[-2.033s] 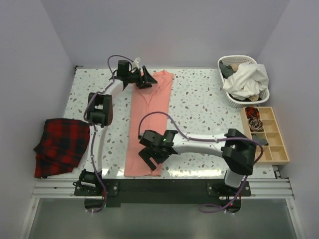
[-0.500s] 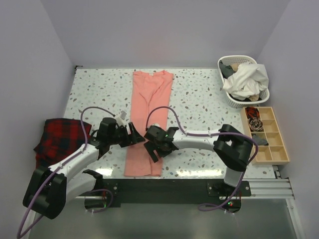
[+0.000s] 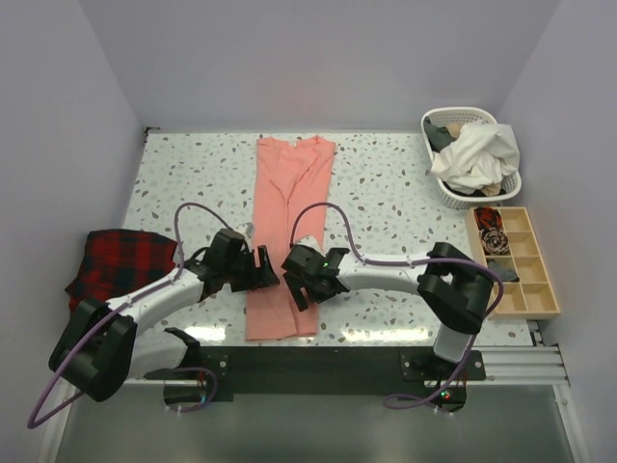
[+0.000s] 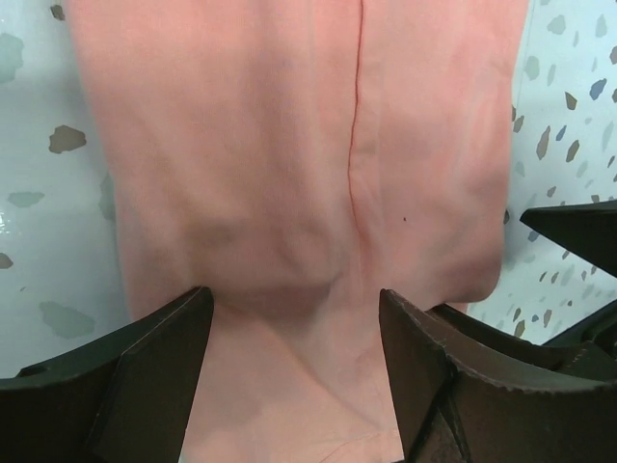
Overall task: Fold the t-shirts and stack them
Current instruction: Rotate the tshirt 90 degrees
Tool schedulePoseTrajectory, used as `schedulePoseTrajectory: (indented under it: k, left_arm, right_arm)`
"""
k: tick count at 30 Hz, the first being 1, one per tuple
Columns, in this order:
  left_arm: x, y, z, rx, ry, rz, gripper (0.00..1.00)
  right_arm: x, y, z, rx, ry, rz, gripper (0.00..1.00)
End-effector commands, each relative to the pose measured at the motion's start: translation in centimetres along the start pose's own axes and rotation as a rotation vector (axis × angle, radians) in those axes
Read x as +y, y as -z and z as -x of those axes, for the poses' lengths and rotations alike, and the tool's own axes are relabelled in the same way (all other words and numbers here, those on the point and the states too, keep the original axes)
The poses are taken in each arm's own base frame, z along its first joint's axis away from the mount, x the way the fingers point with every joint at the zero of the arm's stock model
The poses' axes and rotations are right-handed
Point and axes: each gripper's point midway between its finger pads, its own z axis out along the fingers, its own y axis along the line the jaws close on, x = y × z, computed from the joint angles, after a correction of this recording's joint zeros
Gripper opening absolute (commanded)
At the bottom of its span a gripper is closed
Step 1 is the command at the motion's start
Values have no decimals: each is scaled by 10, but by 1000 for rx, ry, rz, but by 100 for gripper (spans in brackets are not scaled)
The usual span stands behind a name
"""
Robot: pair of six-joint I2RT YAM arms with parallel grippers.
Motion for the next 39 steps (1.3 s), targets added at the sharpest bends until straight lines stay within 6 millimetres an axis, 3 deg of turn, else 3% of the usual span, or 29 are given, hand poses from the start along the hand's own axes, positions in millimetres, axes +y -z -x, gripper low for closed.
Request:
schedulePoseTrajectory:
  k: [1, 9, 13, 18, 23, 26, 30, 35, 39]
  left_arm:
    - [33, 3, -6, 18, -57, 165, 75]
    - [27, 12, -2, 12, -59, 162, 76]
    - [17, 16, 5, 3, -77, 132, 76]
    - [-20, 33, 25, -41, -117, 3, 76]
    - [-64, 49, 25, -38, -140, -209, 76]
    - [-76, 49, 12, -2, -140, -290, 76]
    - [-75, 40, -18, 66, -127, -309, 76]
    - [-69, 33, -44, 113, -126, -270, 77]
    - [-58, 26, -74, 176, -134, -212, 77]
  right_arm:
    - [-37, -3, -34, 72, 10, -137, 95]
    - [-53, 12, -68, 136, -16, -159, 95]
    - [-52, 26, -68, 130, -24, -133, 95]
    - [-44, 63, -28, -1, -48, -89, 96]
    - [-30, 67, 3, -67, -32, -67, 96]
    - [-20, 55, 16, -86, -18, -68, 96]
    - [-17, 38, 29, -109, -1, -102, 97]
    - [-23, 22, 28, -98, 8, -136, 97]
    - [-36, 14, 15, -64, -1, -162, 98]
